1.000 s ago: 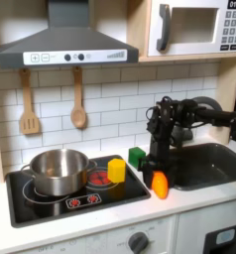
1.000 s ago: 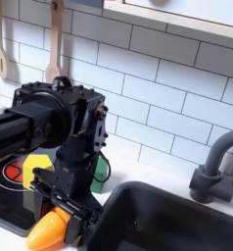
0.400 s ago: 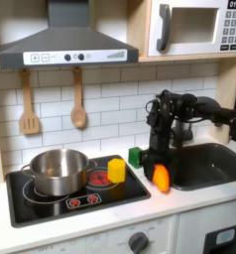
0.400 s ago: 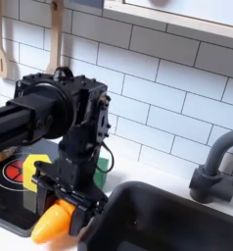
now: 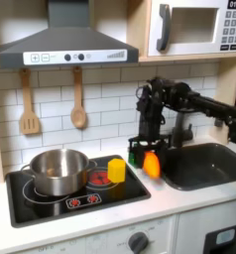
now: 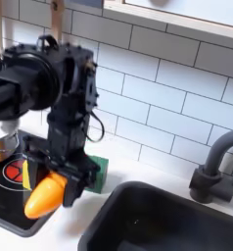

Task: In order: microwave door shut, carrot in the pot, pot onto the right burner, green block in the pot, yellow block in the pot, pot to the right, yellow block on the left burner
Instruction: 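Put the carrot in the pot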

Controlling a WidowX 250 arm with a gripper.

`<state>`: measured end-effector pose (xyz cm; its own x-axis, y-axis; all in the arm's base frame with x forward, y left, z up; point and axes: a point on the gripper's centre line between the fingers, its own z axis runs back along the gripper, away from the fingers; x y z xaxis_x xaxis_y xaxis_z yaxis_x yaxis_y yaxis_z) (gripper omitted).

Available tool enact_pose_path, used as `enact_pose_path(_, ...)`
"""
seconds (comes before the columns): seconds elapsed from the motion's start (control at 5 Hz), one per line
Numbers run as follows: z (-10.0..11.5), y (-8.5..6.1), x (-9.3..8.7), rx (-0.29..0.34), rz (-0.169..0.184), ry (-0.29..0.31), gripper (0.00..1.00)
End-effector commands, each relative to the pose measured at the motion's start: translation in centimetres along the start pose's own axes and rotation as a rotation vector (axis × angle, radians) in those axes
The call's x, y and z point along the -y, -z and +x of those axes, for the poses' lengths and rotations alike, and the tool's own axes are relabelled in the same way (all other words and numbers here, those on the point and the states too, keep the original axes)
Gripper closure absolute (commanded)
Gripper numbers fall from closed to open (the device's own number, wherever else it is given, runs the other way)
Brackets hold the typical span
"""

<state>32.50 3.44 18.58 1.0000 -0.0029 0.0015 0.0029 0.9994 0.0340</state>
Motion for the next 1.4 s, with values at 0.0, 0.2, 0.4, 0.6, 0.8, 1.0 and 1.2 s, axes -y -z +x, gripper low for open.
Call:
enact_pose_path(0.0, 0.3, -2.1, -4.6, 0.042, 0.023, -0.143, 1.00)
enact_pose_path(0.2, 0.2, -1.9, -6.1, 0.042, 0.043, -0.162, 1.00)
enact_pose_path(0.4, -0.1, -1.6, -8.3, 0.037, 0.072, -0.212, 1.00)
enact_pose_path(0.6, 0.2, -1.7, -9.5, 0.035, 0.090, -0.227, 1.00)
enact_pose_path(0.8, 0.8, -2.1, -10.8, 0.050, 0.110, -0.247, 1.00)
enact_pose_path(1.0, 1.3, -1.7, -12.0, 0.040, 0.129, -0.267, 1.00)
enact_pose_path(1.2, 2.1, -1.3, -12.8, 0.043, 0.160, -0.274, 1.00)
